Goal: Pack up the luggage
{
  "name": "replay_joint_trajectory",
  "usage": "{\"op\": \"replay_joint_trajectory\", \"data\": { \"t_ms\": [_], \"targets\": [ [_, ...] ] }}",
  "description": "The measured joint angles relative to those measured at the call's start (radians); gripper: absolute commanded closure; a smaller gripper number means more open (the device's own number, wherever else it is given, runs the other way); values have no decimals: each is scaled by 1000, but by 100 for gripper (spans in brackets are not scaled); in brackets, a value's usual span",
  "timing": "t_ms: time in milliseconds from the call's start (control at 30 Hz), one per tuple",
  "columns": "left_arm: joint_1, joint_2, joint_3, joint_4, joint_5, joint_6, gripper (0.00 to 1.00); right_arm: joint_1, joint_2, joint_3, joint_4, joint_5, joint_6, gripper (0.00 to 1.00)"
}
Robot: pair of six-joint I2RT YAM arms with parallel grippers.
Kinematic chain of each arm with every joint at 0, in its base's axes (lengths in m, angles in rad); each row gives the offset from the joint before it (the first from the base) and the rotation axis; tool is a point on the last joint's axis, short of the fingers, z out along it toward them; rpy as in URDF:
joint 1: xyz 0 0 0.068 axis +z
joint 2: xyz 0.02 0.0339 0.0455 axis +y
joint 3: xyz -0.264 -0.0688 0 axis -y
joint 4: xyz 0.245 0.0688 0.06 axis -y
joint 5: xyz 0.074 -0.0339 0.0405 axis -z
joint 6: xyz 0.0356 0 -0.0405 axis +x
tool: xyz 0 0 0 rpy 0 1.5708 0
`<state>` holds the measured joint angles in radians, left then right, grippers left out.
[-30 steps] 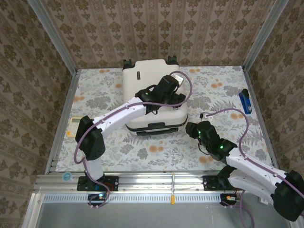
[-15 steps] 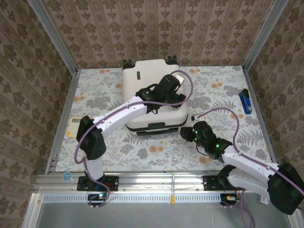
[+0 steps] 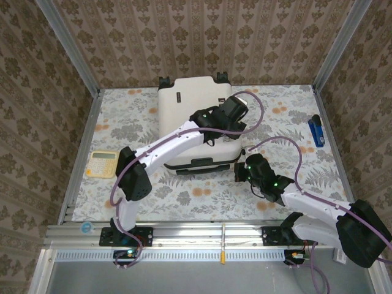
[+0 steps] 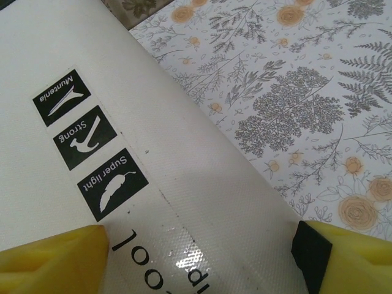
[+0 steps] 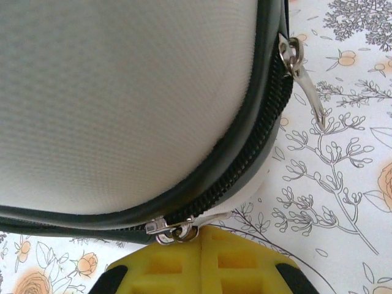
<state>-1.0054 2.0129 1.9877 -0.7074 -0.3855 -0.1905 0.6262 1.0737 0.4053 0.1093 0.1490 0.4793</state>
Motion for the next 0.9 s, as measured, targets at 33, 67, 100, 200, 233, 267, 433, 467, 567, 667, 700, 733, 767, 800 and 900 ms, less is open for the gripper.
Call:
{"op": "replay_joint_trajectory", "data": {
  "t_ms": [33,67,100,200,233,267,433,467,567,667,700,733,767,800,900],
  "targets": [
    [-3,3,5,-4,-9,0,19,-1,0,0,0,0,-6,100],
    [-7,8,10,-8,-21,-3,18,-4,0,0,0,-2,-10,100],
    [-10,14,17,-14,-34,-5,19,-8,0,0,0,-5,-11,100],
    [-21,29,32,-26,-66,-15,20,-20,0,0,1,-23,-13,100],
    [-23,32,35,-28,-75,-18,20,-23,-1,-1,1,-28,-13,100],
    [-26,35,38,-30,-83,-19,20,-28,-3,-2,1,-33,-13,100],
    [-29,36,31,-22,-89,-18,23,-75,-33,-11,-6,-57,-8,100],
    [-28,35,23,-14,-87,-18,23,-89,-40,-11,-4,-60,-5,100],
    [-28,22,-6,14,-85,-18,24,-126,-52,-11,-3,-87,-2,100],
    [-28,11,-27,35,-83,-14,24,-142,-52,-11,-4,-113,-2,100],
    [-28,9,-32,40,-82,-14,25,-144,-52,-11,-3,-124,-2,100],
    [-28,8,-35,44,-82,-14,25,-144,-52,-11,-3,-132,-2,100],
    [-28,6,-38,47,-82,-13,25,-144,-52,-11,-3,-143,-2,90],
    [-28,6,-39,50,-81,-12,25,-144,-54,-14,0,-156,-2,80],
    [-27,0,-49,58,-78,-6,25,-144,-78,-47,15,-186,-2,60]
  ]
}}
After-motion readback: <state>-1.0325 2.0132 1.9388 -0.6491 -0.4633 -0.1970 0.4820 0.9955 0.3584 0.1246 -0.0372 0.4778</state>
